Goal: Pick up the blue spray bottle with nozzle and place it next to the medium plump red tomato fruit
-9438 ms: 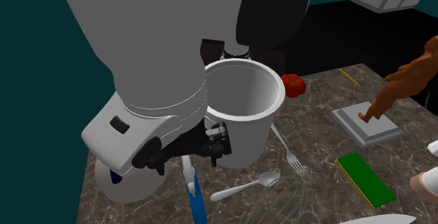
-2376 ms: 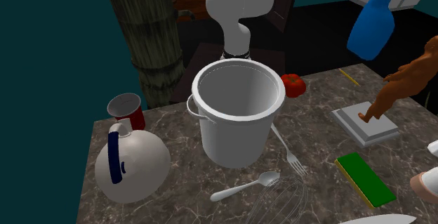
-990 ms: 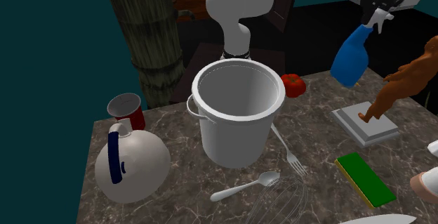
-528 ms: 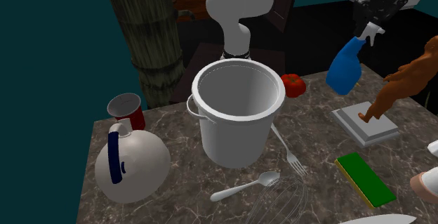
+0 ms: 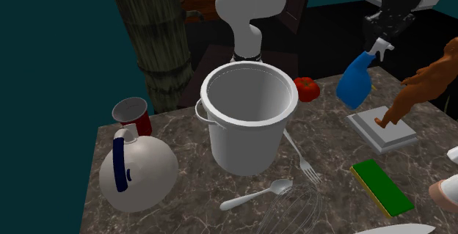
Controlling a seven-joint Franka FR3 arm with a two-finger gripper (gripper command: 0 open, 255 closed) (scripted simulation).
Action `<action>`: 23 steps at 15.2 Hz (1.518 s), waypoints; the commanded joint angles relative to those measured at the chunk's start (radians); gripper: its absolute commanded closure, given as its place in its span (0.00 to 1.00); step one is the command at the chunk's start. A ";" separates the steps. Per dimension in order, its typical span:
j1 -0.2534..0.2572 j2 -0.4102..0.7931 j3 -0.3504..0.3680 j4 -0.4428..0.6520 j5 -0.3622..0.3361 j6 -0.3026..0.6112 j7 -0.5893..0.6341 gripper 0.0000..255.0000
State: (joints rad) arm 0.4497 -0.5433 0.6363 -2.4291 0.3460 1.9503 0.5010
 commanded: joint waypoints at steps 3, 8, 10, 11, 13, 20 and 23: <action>0.003 0.013 0.019 -0.048 0.011 0.062 0.000 1.00; 0.003 0.017 0.023 -0.056 0.012 0.074 0.000 1.00; 0.003 0.017 0.023 -0.056 0.012 0.074 0.000 1.00; 0.003 0.017 0.023 -0.056 0.012 0.074 0.000 1.00; 0.003 0.017 0.023 -0.056 0.012 0.074 0.000 0.00; 0.003 -0.006 -0.001 -0.006 0.003 0.001 -0.001 0.00; 0.002 -0.021 -0.021 0.042 -0.007 -0.062 0.000 0.00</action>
State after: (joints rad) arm 0.4524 -0.5613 0.6214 -2.3993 0.3424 1.9044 0.5018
